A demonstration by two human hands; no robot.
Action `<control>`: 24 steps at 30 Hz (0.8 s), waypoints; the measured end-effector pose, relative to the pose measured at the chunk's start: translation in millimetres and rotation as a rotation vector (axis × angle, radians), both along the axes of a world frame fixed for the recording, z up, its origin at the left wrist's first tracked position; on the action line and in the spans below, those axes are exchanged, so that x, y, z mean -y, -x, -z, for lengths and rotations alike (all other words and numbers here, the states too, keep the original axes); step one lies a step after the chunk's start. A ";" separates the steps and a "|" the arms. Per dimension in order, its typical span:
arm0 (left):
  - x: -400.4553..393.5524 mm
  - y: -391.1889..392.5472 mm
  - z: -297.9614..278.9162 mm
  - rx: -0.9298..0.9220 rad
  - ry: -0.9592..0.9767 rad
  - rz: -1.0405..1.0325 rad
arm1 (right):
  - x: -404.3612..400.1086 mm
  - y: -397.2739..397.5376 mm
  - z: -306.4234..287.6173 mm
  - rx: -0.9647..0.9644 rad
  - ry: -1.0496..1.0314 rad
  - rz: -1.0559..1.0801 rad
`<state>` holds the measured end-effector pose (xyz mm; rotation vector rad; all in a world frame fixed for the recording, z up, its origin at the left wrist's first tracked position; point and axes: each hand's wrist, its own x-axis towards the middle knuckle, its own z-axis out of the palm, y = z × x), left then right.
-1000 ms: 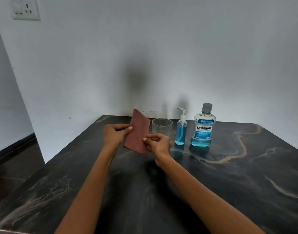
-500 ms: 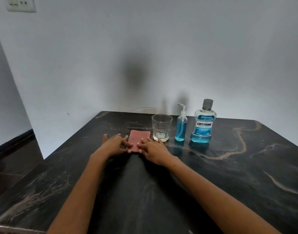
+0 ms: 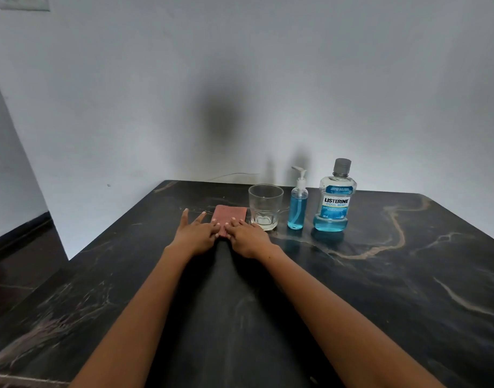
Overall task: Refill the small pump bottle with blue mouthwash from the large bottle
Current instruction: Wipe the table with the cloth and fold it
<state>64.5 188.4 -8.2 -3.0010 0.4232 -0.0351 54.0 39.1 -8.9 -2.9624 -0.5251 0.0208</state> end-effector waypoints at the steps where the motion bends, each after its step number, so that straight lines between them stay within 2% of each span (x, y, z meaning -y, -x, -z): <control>1: -0.3 -1.4 0.5 -0.002 -0.001 -0.002 | -0.4 -1.5 0.2 0.001 0.000 0.000; 11: 3.5 1.8 -1.3 -0.003 0.001 -0.009 | -1.7 -5.4 1.4 0.020 0.000 -0.002; 15: 9.2 13.6 -6.0 0.002 -0.003 -0.009 | 2.7 2.1 0.1 0.053 -0.065 -0.029; 20: 21.6 43.2 -13.4 0.124 -0.040 0.021 | 31.0 35.5 -8.1 0.154 -0.212 -0.106; 24: 42.7 77.6 -13.3 0.263 0.071 0.044 | 69.4 85.1 -10.3 0.253 -0.277 -0.169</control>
